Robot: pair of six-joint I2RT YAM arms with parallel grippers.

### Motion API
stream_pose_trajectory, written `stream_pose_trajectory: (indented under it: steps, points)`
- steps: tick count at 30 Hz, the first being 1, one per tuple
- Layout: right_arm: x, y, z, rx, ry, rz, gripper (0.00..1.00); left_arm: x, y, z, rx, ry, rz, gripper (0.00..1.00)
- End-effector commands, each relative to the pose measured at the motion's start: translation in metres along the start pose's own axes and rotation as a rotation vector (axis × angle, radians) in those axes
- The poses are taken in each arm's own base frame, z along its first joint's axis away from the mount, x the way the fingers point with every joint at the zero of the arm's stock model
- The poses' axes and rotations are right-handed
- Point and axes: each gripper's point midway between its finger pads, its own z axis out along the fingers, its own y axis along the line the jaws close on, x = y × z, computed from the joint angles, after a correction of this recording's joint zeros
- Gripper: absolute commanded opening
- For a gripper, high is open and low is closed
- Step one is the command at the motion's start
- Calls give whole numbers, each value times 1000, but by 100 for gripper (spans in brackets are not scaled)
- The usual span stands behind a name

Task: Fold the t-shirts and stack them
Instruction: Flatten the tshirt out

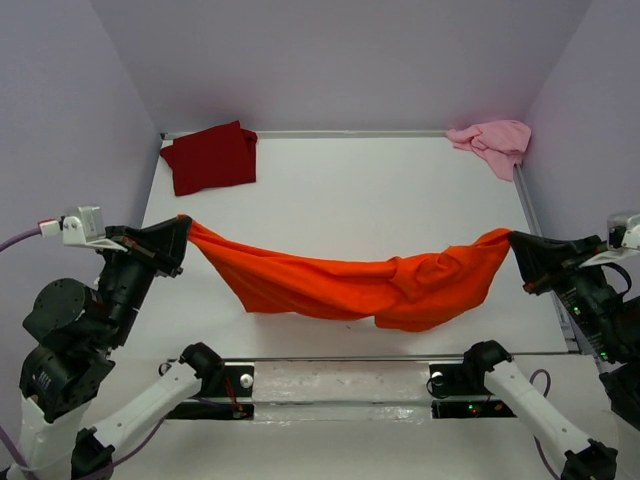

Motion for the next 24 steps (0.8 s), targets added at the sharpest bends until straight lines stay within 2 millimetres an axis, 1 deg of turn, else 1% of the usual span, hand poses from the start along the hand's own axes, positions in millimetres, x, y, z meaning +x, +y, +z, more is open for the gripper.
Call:
stream_pose_trajectory:
  steps: [1, 3, 4, 5, 6, 7, 8, 9, 10, 11, 12, 13, 14, 15, 16, 17, 19, 20, 21, 22, 23, 24]
  points:
    - [-29, 11, 10, -37, -50, -3, 0, -51, -29, -10, 111, -145, 53, 0]
    - [-36, 11, 21, -24, -55, 2, 0, -56, -30, -2, 94, -158, 38, 0]
    - [-36, 9, 29, -8, -48, 5, 0, -59, -29, 2, 77, -167, 44, 0]
    - [-32, 3, 48, 33, -19, 13, 0, -60, -23, 12, 32, -183, 41, 0]
    - [-28, 1, 59, 53, -1, 12, 0, -59, -20, 18, 10, -189, 41, 0]
    - [-19, -7, 71, 99, 26, 22, 0, -56, -17, 25, -5, -189, 57, 0]
    - [-12, -11, 83, 126, 53, 24, 0, -40, -12, 43, -36, -153, 73, 0]
    - [3, -16, 106, 156, 100, 23, 0, -33, -9, 54, -54, -146, 72, 0]
    - [19, -26, 118, 209, 137, 24, 0, -15, -3, 66, -74, -111, 86, 0]
    - [32, -32, 129, 241, 171, 17, 0, -5, 0, 76, -90, -92, 94, 0]
    - [49, -38, 148, 276, 210, 12, 0, 6, 1, 90, -95, -80, 98, 0]
    - [69, -50, 157, 338, 253, 1, 0, 28, 11, 101, -119, -41, 124, 0]
    - [79, -55, 167, 363, 268, -1, 0, 41, 15, 115, -132, -19, 139, 0]
    - [92, -60, 175, 388, 293, -7, 0, 54, 19, 123, -145, 6, 157, 0]
    - [114, -69, 188, 430, 340, -20, 0, 75, 28, 131, -163, 46, 180, 0]
    - [132, -74, 195, 454, 373, -29, 0, 89, 32, 144, -168, 69, 207, 0]
    - [158, -86, 207, 518, 430, -46, 0, 111, 41, 156, -187, 113, 245, 0]
    - [184, -95, 217, 559, 497, -68, 8, 125, 49, 160, -204, 143, 263, 0]
    - [195, -97, 223, 567, 529, -75, 23, 139, 55, 168, -216, 176, 286, 0]
    - [206, -95, 229, 553, 564, -82, 33, 147, 57, 170, -214, 193, 299, 0]
    - [227, -93, 236, 536, 626, -72, 40, 157, 61, 172, -222, 216, 304, 0]
    - [232, -91, 238, 524, 644, -67, 42, 161, 62, 172, -221, 224, 302, 0]
